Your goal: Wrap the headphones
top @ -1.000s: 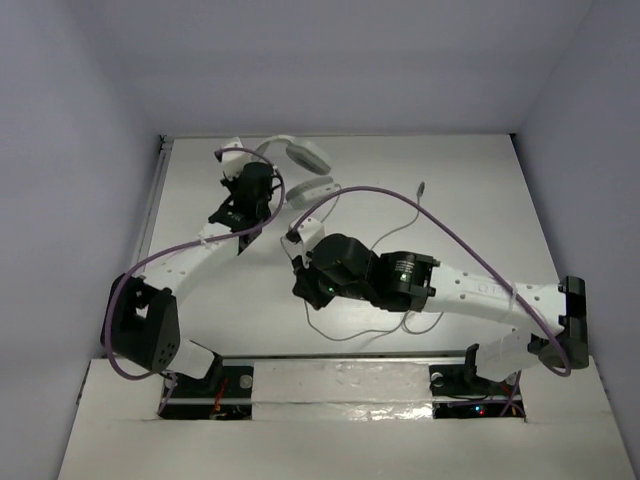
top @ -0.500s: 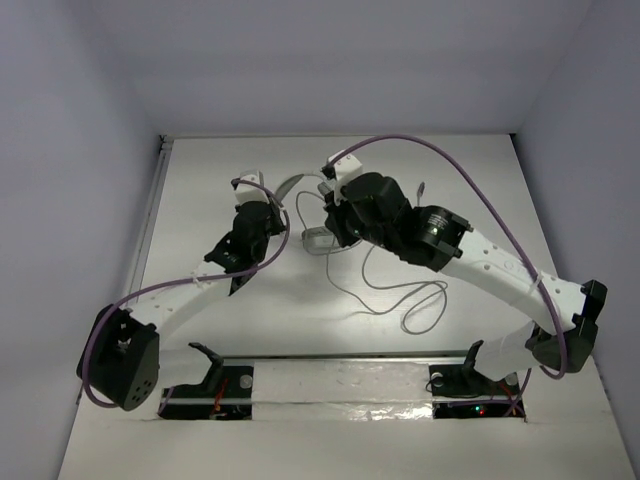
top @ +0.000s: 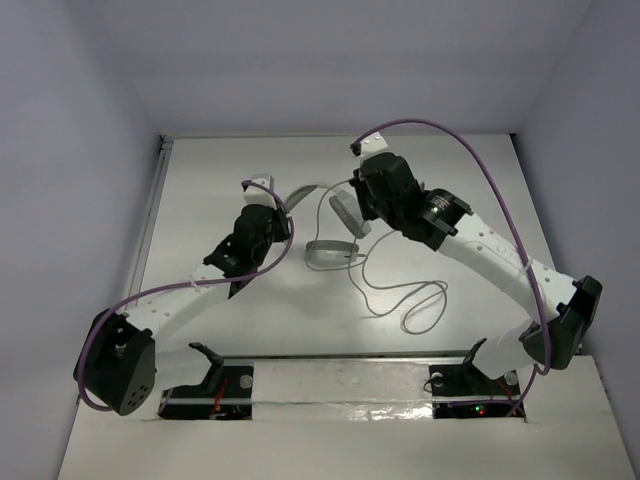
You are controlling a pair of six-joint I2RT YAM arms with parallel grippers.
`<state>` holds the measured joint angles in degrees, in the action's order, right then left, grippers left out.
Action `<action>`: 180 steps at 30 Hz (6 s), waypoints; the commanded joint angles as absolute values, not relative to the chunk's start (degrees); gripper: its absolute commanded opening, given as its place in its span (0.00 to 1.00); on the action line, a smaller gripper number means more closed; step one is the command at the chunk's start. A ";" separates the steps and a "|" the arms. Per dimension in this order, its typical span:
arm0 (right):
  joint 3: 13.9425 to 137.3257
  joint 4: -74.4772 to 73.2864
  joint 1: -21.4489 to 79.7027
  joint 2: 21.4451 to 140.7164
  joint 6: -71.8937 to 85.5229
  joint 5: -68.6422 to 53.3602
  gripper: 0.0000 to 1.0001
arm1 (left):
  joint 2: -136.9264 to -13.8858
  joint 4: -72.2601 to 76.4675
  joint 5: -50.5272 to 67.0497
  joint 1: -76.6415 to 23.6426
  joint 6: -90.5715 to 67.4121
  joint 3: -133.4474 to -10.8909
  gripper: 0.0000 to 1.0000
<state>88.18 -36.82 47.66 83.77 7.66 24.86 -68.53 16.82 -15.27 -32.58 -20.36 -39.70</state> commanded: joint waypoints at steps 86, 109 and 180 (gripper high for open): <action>45.17 48.07 53.34 98.34 36.03 -18.97 0.35 | -68.82 19.51 -3.50 -18.81 -48.16 -72.69 0.00; 45.27 38.48 64.78 76.21 43.85 -37.09 0.22 | -79.63 18.20 -37.87 -25.22 -25.93 -68.91 0.00; 47.90 17.13 39.46 66.97 22.68 2.11 0.38 | -69.43 -10.81 28.82 -20.74 -18.19 -81.56 0.00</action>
